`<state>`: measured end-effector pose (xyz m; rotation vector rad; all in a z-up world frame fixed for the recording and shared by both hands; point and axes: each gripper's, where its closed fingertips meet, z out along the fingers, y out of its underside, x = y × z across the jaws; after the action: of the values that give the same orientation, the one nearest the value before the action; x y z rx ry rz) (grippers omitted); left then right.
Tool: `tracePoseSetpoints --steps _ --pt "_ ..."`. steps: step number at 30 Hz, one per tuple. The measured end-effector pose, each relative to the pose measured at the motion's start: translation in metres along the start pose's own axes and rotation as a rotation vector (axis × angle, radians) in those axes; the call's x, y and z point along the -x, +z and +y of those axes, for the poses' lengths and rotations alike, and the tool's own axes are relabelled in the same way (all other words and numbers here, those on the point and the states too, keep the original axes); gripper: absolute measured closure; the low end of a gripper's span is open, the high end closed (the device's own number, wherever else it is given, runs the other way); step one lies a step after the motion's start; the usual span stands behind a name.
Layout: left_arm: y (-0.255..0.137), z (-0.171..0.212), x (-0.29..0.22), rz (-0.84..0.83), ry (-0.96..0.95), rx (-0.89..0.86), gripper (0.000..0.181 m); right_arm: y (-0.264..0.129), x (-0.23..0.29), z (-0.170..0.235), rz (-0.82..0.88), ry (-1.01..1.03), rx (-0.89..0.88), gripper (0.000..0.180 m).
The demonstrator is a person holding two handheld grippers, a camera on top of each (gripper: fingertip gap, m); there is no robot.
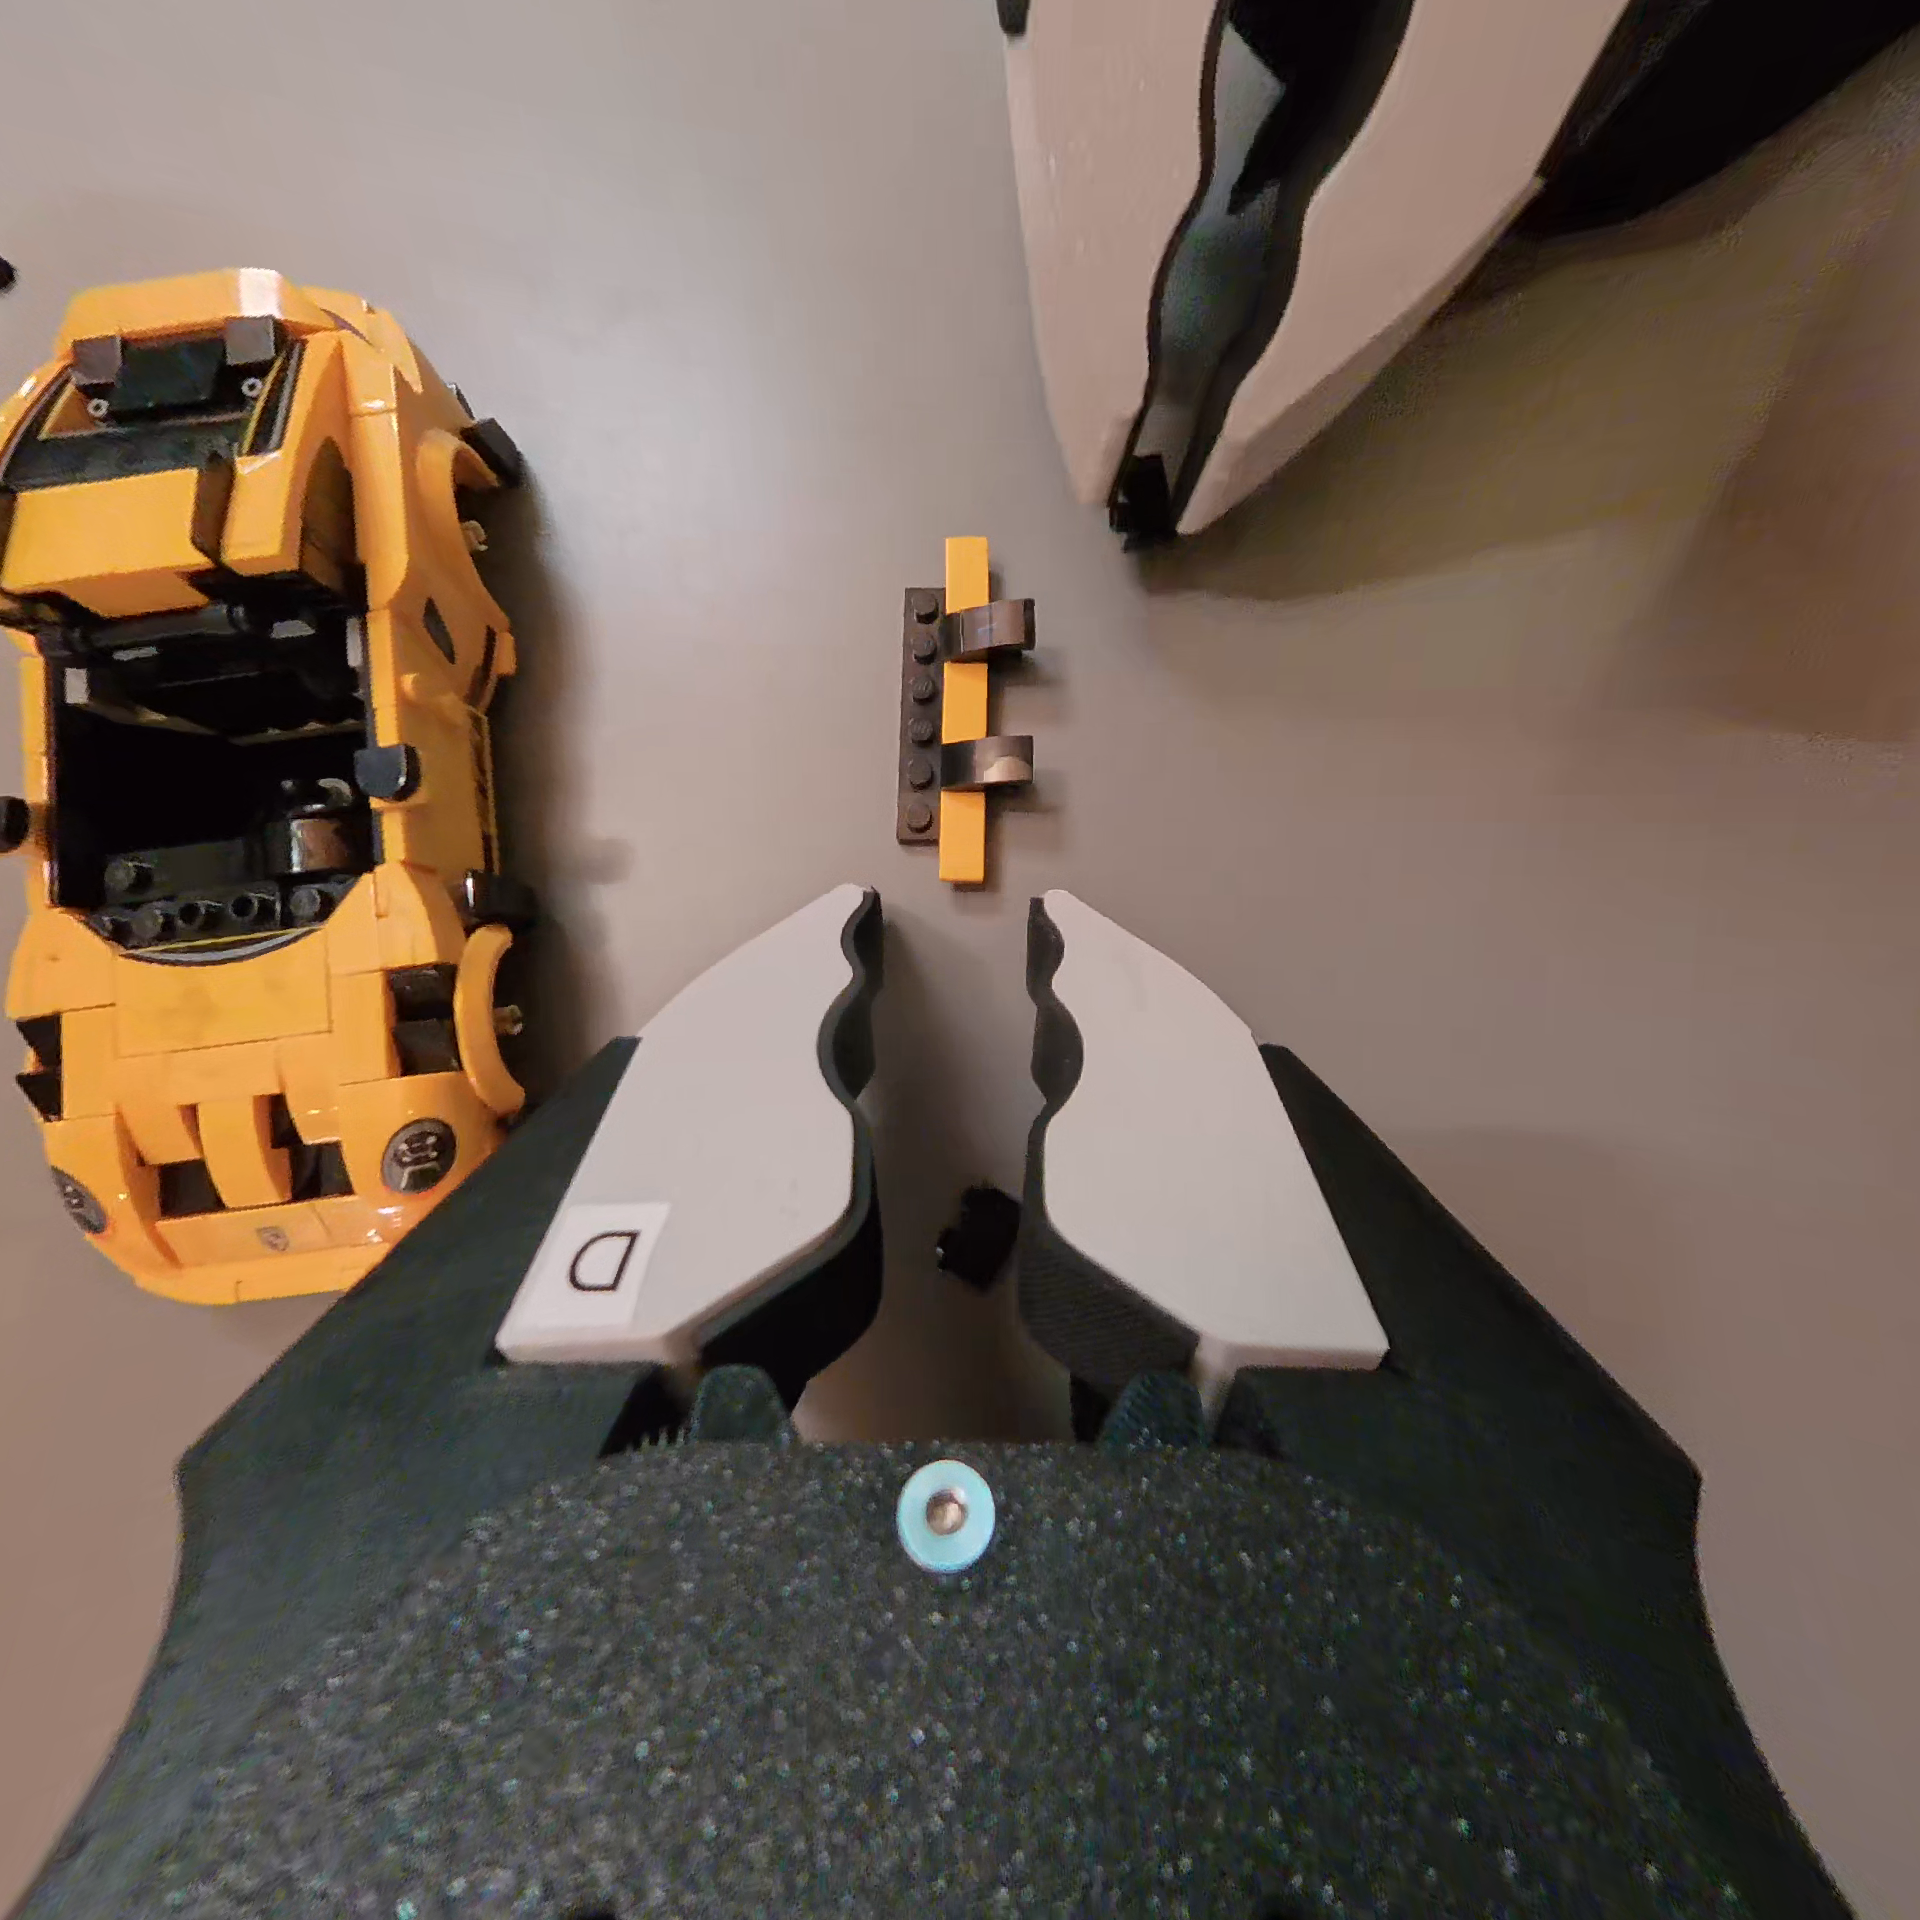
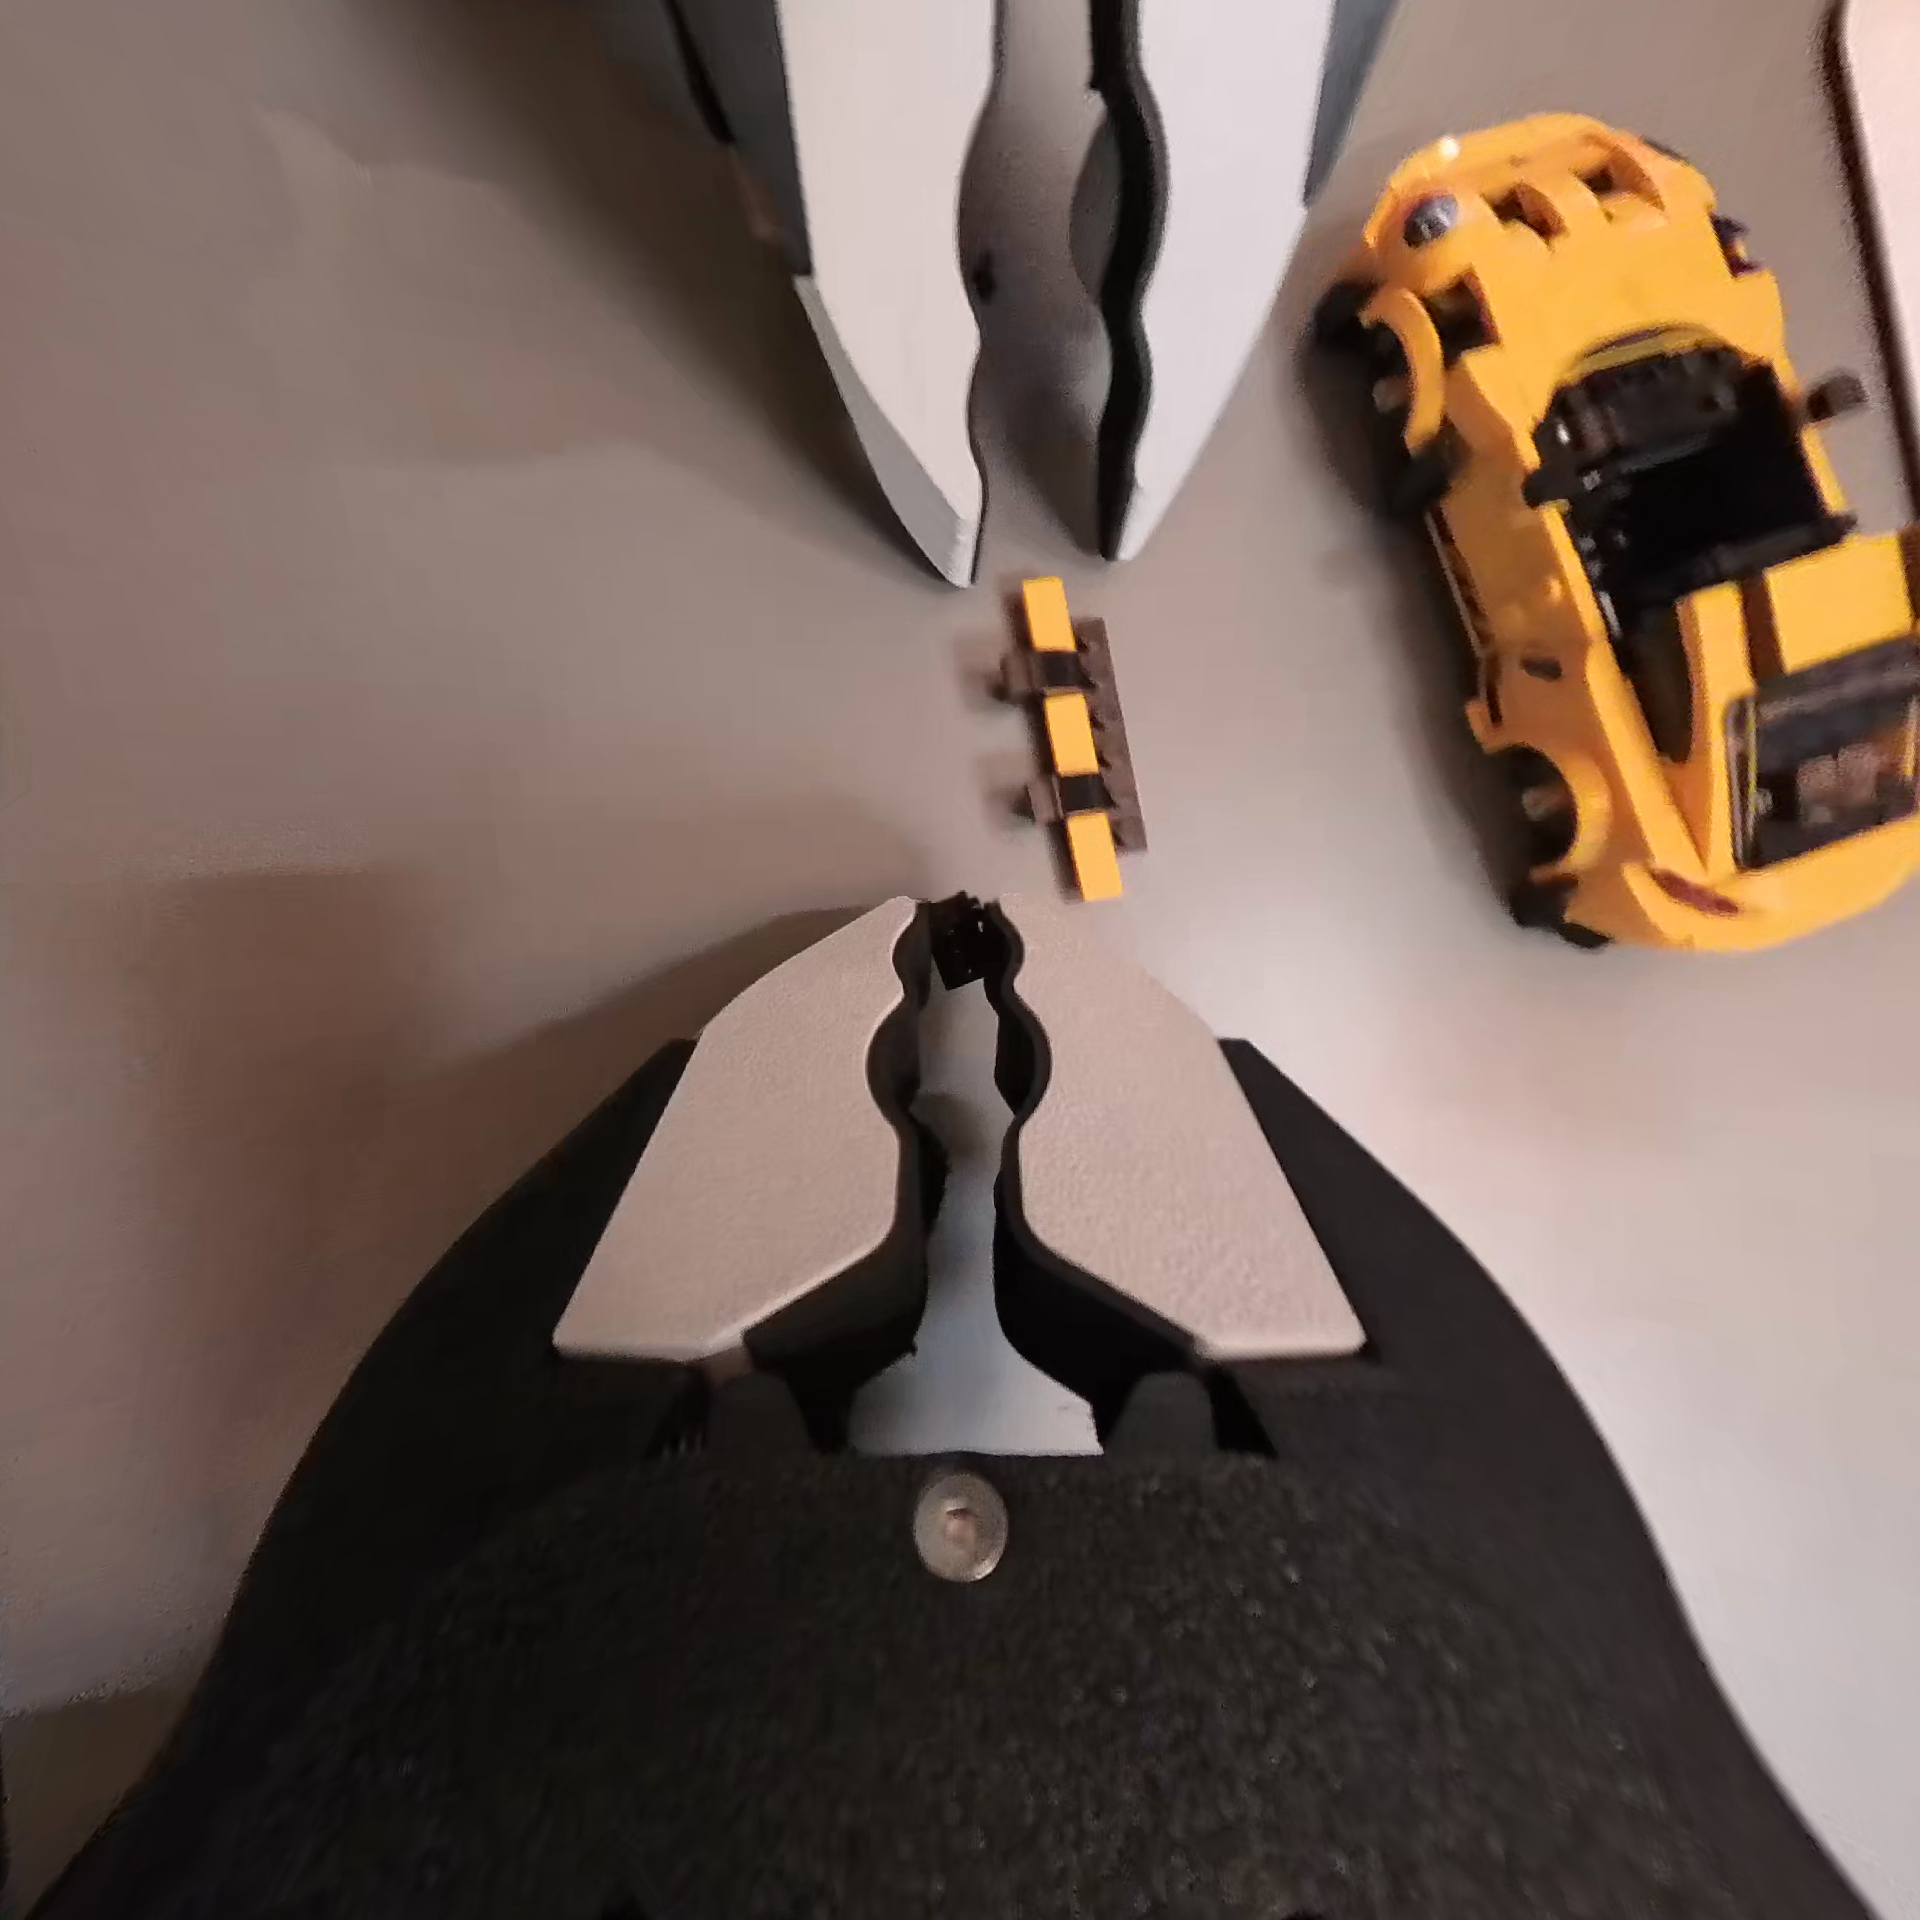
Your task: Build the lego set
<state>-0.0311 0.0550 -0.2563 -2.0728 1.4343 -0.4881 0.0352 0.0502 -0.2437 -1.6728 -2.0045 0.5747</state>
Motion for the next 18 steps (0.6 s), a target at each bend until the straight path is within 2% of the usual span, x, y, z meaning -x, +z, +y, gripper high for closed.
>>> tracePoseSetpoints --steps 5,14,18 --pt "0.004 -0.005 -0.001 0.007 -0.003 -0.006 0.155 0.003 -0.003 0.003 0.015 0.023 -0.002 0.171" --pt "0.005 -0.004 -0.004 0.025 -0.021 -0.009 0.171 0.014 0.003 -0.004 0.002 -0.005 -0.015 0.171" --pt "0.004 -0.003 -0.003 0.013 -0.019 -0.005 0.172 0.015 0.003 -0.006 -0.006 0.001 -0.032 0.17"
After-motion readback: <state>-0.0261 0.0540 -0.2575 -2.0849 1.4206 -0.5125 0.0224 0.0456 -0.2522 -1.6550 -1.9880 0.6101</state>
